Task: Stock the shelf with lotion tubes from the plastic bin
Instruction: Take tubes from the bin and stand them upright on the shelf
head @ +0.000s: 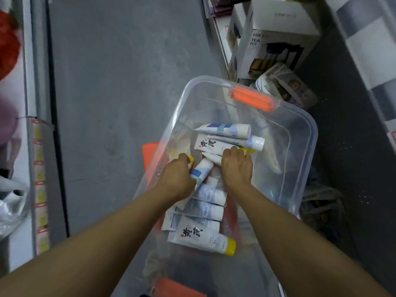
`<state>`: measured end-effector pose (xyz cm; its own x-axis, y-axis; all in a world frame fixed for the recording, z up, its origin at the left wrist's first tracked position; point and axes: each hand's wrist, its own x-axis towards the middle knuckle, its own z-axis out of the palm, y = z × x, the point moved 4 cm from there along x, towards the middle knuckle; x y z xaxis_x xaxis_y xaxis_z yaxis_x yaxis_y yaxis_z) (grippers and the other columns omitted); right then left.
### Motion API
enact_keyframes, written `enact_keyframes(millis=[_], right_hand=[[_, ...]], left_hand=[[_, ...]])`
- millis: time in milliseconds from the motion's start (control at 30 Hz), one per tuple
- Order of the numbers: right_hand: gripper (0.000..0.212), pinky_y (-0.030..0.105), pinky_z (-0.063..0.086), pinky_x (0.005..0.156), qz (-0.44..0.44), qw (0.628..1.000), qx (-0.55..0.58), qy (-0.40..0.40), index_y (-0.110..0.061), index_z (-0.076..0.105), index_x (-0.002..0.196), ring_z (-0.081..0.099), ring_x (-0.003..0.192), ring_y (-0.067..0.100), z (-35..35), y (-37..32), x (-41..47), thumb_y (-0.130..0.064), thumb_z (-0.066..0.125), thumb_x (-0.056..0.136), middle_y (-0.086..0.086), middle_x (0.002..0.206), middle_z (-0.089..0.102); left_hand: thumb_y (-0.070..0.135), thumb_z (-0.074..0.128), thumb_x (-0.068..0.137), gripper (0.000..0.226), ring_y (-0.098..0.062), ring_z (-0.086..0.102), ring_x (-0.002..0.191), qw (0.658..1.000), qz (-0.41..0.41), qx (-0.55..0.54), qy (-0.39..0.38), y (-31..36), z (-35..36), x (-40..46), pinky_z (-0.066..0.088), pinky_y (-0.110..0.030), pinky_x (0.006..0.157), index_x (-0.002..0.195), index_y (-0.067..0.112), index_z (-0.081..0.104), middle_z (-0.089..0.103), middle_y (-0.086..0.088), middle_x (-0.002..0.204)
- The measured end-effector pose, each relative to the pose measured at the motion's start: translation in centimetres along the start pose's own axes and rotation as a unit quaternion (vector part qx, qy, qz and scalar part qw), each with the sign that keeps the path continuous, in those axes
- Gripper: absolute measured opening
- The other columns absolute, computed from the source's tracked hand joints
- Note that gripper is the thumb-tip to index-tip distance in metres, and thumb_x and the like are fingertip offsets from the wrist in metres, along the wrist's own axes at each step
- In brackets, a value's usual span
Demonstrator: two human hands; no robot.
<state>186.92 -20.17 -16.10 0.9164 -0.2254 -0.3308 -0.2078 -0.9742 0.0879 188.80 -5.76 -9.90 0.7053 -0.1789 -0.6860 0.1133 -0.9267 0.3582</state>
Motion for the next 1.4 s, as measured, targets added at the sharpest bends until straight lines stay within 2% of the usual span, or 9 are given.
enact_keyframes(millis=[133,233,467,600,767,900,1000,1267,1400], right_hand=[[0.029,0.031,0.047,0.063,0.07,0.995,0.064,0.023,-0.008,0.065,0.083,0.063,0.075,0.025,-1.1,1.4,-1.8,-0.014,0.081,0.06,0.009,0.083,0.066],[0.038,0.036,0.045,0.075,0.075,0.985,0.158,0.01,-0.006,0.044,0.116,0.061,0.096,0.031,-2.1,1.7,-3.2,-0.023,0.06,0.086,0.012,0.108,0.063],[0.039,0.031,0.033,0.066,0.089,0.941,0.319,0.067,-0.012,0.039,0.102,0.057,0.092,0.028,-7.6,1.1,-6.2,-0.037,0.062,0.084,0.003,0.103,0.054],[0.047,0.027,0.028,0.063,0.057,0.91,0.399,0.1,-0.017,0.034,0.088,0.046,0.081,0.019,-9.2,-0.1,-7.6,-0.03,0.076,0.073,-0.004,0.091,0.042],[0.038,0.029,0.043,0.076,0.056,0.844,0.524,0.103,-0.011,0.044,0.097,0.05,0.087,0.017,-9.7,-0.2,-8.2,-0.027,0.072,0.077,0.001,0.097,0.051],[0.035,0.035,0.04,0.093,0.092,0.914,0.392,0.049,-0.009,0.046,0.118,0.047,0.111,0.024,-6.3,1.6,-5.9,-0.006,0.05,0.084,0.008,0.12,0.049],[0.042,0.036,0.035,0.1,0.088,0.953,0.29,-0.024,-0.008,0.045,0.125,0.043,0.119,0.029,-2.8,2.1,-3.3,-0.009,0.05,0.084,0.011,0.129,0.048],[0.062,0.036,0.028,0.101,0.135,0.976,0.159,-0.058,-0.009,0.035,0.132,0.035,0.119,0.03,1.9,0.9,-0.9,-0.04,0.06,0.085,0.013,0.138,0.033],[0.064,0.038,0.034,0.099,0.136,0.964,0.208,-0.096,-0.005,0.034,0.131,0.039,0.121,0.033,2.7,0.6,-0.8,-0.033,0.066,0.083,0.018,0.138,0.035]], left_hand=[[0.021,0.062,0.086,0.047,-0.029,0.055,0.111,1.0,-0.003,-0.025,-0.014,0.2,-0.2,-0.5,0.045,-0.032,0.087,0.127,0.01,0.042,0.057,-0.011,0.126],[0.025,0.063,0.086,0.047,-0.028,0.055,0.111,0.997,-0.004,-0.08,-0.015,0.5,-0.4,-0.8,0.047,-0.033,0.09,0.126,0.009,0.045,0.058,-0.01,0.123],[0.033,0.062,0.087,0.042,-0.015,0.061,0.097,0.928,0.01,-0.369,-0.043,2.9,-3.1,-2.4,0.045,-0.019,0.056,0.122,0.014,0.053,0.062,-0.005,0.114],[0.022,0.055,0.092,0.012,-0.012,0.062,0.078,0.912,0.028,-0.409,0.002,4.0,-4.8,-3.1,0.042,-0.019,0.058,0.097,0.013,0.062,0.067,-0.005,0.097],[0.014,0.052,0.091,0.011,-0.014,0.056,0.067,0.912,0.06,-0.39,0.115,4.0,-6.7,-2.8,0.046,-0.023,0.059,0.084,0.013,0.06,0.063,-0.001,0.077],[0.015,0.048,0.093,0.009,-0.014,0.058,0.081,0.886,0.082,-0.422,0.175,3.9,-8.7,-2.5,0.049,-0.026,0.071,0.099,0.016,0.055,0.063,-0.002,0.093],[0.015,0.045,0.095,0.01,-0.011,0.058,0.08,0.869,0.107,-0.449,0.175,3.9,-9.5,-2.1,0.05,-0.026,0.074,0.102,0.018,0.052,0.062,-0.002,0.094],[0.031,0.049,0.095,0.022,-0.013,0.061,0.071,0.871,0.096,-0.452,0.167,3.3,-8.8,-0.8,0.051,-0.03,0.069,0.094,0.01,0.058,0.066,-0.001,0.081],[0.034,0.047,0.095,0.028,-0.013,0.061,0.07,0.886,0.089,-0.426,0.157,3.9,-8.8,-0.6,0.051,-0.028,0.065,0.095,0.009,0.059,0.067,-0.003,0.083]])
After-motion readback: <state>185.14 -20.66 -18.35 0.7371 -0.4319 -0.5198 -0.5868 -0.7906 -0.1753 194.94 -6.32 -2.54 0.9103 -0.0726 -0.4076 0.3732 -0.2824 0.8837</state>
